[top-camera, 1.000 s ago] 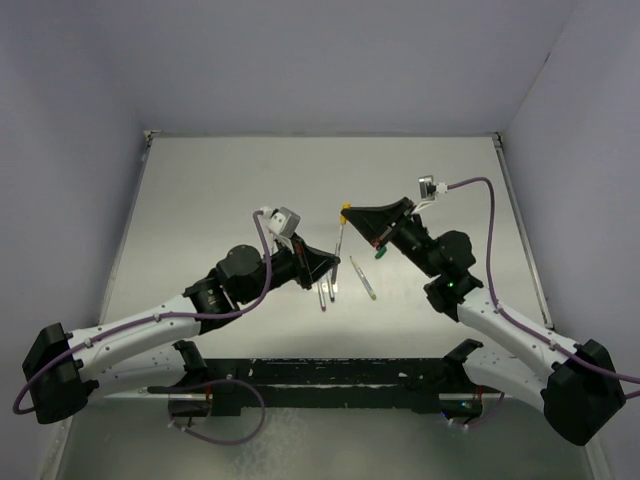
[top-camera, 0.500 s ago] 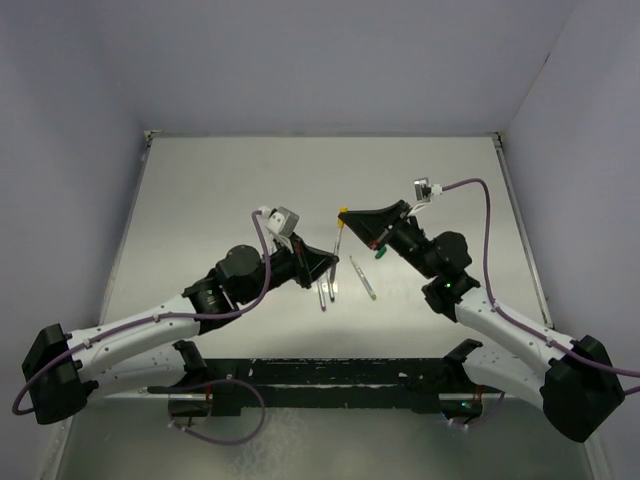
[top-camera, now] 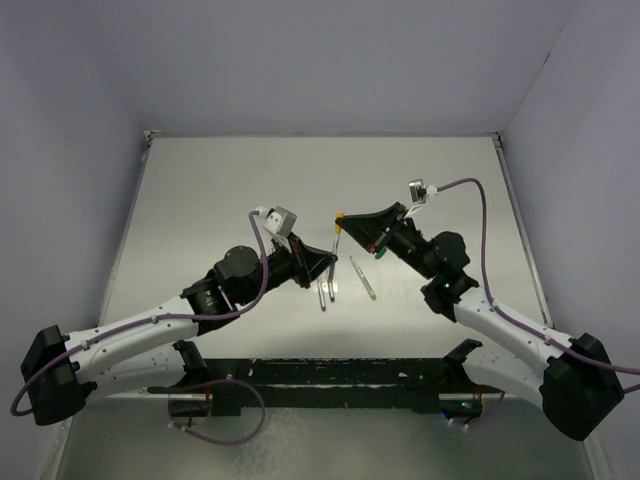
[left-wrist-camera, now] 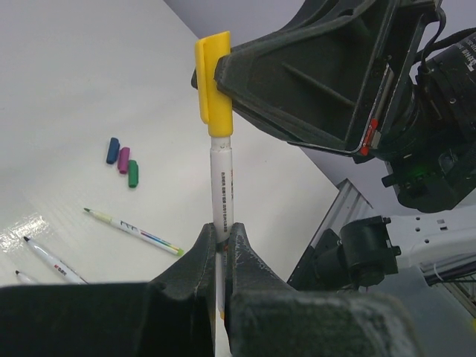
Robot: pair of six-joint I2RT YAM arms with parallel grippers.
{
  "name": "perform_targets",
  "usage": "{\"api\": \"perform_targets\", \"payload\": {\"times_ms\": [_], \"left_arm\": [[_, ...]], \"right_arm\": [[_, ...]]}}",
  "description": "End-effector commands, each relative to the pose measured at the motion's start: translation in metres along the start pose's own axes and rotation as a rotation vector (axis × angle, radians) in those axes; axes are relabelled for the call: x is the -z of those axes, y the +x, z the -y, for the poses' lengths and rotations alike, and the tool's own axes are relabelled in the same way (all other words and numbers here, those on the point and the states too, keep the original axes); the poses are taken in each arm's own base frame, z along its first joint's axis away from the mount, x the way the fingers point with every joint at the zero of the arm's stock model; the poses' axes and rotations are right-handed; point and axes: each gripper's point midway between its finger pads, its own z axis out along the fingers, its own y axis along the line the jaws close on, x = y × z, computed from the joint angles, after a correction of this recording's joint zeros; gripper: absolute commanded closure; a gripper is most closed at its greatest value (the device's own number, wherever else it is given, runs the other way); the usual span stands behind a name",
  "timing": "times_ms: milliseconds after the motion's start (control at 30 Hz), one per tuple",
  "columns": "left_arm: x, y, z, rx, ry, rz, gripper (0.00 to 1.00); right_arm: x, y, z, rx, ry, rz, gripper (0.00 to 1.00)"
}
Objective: Insert the pens into the pen caps
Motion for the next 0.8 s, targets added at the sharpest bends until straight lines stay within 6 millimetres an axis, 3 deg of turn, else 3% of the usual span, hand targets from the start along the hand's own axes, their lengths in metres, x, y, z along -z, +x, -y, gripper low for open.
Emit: {"api": "perform_targets", "payload": {"times_ms": [0,267,500,633,767], "left_arm": [[0.004,-0.051,0.025,0.019,0.058,0.167,1.00],[0.001,-0.083,0.034,-0.009,0.062,0.241,1.00],[-0.005,-0.110,0.023,-0.002,0.073,0.295,1.00],[0.000,-0.130,0.007,0.008,0.033,0.348,1.00],[0.006,-0.144,0.009,-0.008,0.036,0.382,1.00]], "right_arm": [[0.004,0.017,-0.001,0.008,-0.027,-0.068,1.00],[0.006,0.050,0.007,0.015,0.006,-0.214,1.00],[0.006,0.079,0.017,0.098,0.100,-0.322,1.00],[0.009,0.087,0.027,0.123,0.173,-0.347,1.00],[0.014,0.095,0.039,0.134,0.228,-0.379,1.00]]}}
